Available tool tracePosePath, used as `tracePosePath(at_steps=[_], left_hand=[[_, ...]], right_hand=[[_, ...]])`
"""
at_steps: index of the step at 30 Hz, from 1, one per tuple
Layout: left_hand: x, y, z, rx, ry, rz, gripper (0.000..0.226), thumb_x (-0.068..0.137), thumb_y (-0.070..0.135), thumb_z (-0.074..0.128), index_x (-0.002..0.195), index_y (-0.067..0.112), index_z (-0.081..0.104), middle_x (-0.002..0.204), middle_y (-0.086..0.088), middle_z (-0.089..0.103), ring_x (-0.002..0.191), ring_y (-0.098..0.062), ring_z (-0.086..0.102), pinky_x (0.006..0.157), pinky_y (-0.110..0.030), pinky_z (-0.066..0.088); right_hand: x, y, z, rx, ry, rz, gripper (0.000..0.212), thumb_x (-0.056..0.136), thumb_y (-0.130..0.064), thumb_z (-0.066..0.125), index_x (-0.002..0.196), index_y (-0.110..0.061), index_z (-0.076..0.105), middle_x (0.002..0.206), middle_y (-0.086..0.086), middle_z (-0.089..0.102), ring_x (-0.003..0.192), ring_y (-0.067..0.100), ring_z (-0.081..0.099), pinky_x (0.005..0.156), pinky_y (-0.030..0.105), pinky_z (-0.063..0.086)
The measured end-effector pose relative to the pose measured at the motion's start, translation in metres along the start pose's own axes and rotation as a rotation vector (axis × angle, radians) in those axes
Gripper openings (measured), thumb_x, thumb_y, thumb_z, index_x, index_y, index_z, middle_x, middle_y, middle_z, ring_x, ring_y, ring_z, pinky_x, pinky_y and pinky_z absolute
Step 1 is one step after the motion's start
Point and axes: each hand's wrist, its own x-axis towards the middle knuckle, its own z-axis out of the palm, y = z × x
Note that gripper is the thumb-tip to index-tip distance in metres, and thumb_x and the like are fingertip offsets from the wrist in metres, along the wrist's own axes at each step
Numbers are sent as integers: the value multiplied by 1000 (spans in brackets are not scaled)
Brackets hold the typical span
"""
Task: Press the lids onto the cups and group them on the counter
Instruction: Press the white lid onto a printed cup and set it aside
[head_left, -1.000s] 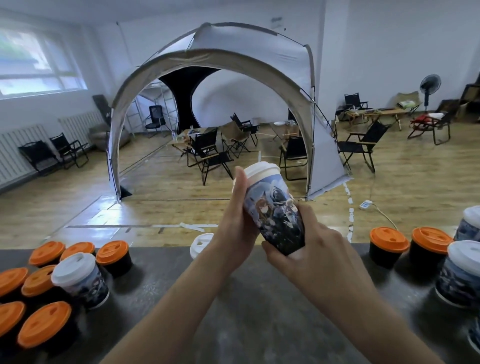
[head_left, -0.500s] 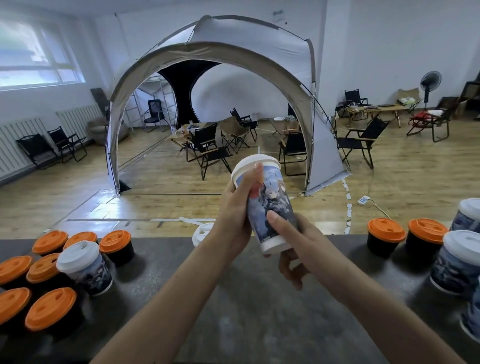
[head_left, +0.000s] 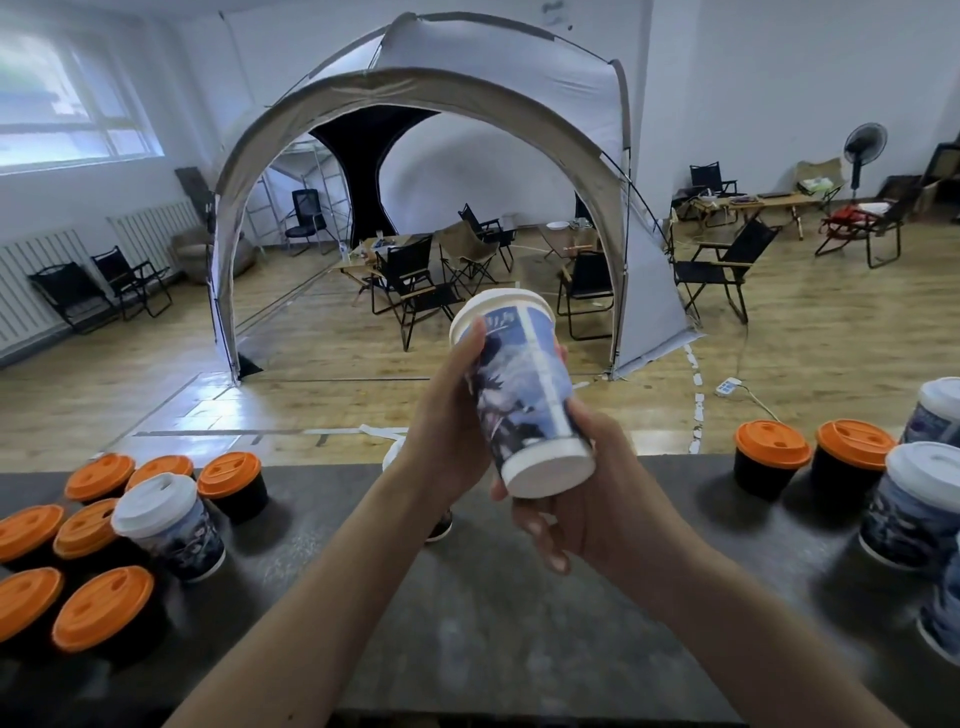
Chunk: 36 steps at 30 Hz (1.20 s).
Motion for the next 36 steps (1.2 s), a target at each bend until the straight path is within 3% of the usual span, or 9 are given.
tracePosePath(at_steps=[3, 7, 13, 20, 24, 27, 30, 33, 36], left_hand=[[3, -2, 3, 37, 45, -40, 75, 82, 53, 73, 130, -2, 57, 111, -18, 66, 96, -28, 67, 87, -38, 57], [16, -7, -1, 262, 243, 91, 88, 71, 48, 86, 134, -4, 54, 119, -29, 67, 102, -40, 69, 91, -47, 57], [12, -14, -1, 167, 71, -4, 77, 88, 57, 67, 131, -5, 57, 117, -21, 66, 105, -32, 66, 103, -48, 48], [17, -17, 0, 199, 221, 51, 71, 83, 44, 75, 129, -8, 57, 115, -27, 70, 104, -40, 68, 96, -48, 55], [16, -19, -2, 116, 61, -31, 44, 96, 40, 53, 118, 5, 68, 113, -14, 72, 106, -29, 70, 96, -42, 54], [19, -21, 1, 166, 95, -7, 52, 96, 42, 57, 129, 2, 62, 122, -20, 70, 111, -33, 69, 87, -40, 59], [22, -21, 3, 199, 179, -7, 77, 79, 48, 73, 135, -2, 57, 128, -27, 65, 116, -41, 66, 92, -47, 58], [24, -21, -7, 288, 245, 24, 74, 77, 44, 80, 134, 3, 58, 123, -23, 69, 115, -41, 67, 102, -56, 53], [24, -20, -14, 316, 175, -6, 72, 82, 40, 78, 139, 5, 52, 128, -22, 67, 115, -39, 67, 103, -58, 50]], right_hand=[[-2, 1, -3, 184, -89, 41, 67, 93, -66, 41, 109, -8, 69, 91, 16, 69, 53, 17, 54, 39, 23, 43], [5, 6, -12, -217, 177, -61, 76, 75, -75, 67, 117, -12, 66, 97, 22, 72, 63, 23, 62, 49, 30, 46], [1, 2, -18, 46, 26, 26, 66, 93, -66, 46, 122, -8, 57, 88, 16, 68, 55, 20, 58, 44, 23, 41], [4, 4, -25, -258, 238, -34, 67, 84, -63, 59, 123, -8, 59, 92, 21, 73, 61, 26, 63, 49, 30, 48], [-2, 0, -25, 298, -17, 100, 69, 91, -67, 46, 120, -4, 52, 75, 10, 63, 48, 14, 54, 35, 20, 40], [-1, 5, -33, 495, -186, 93, 66, 90, -64, 50, 123, -7, 55, 80, 10, 61, 55, 15, 57, 36, 21, 43], [0, 5, -35, 332, -115, 99, 70, 93, -67, 41, 112, -7, 72, 87, 14, 65, 55, 18, 58, 36, 22, 43], [3, 3, -36, -91, 128, 23, 68, 91, -70, 48, 117, -9, 63, 91, 18, 67, 59, 24, 60, 42, 27, 47], [4, 4, -32, -57, 161, 34, 65, 94, -65, 46, 116, -5, 57, 78, 13, 63, 49, 17, 51, 40, 25, 43]])
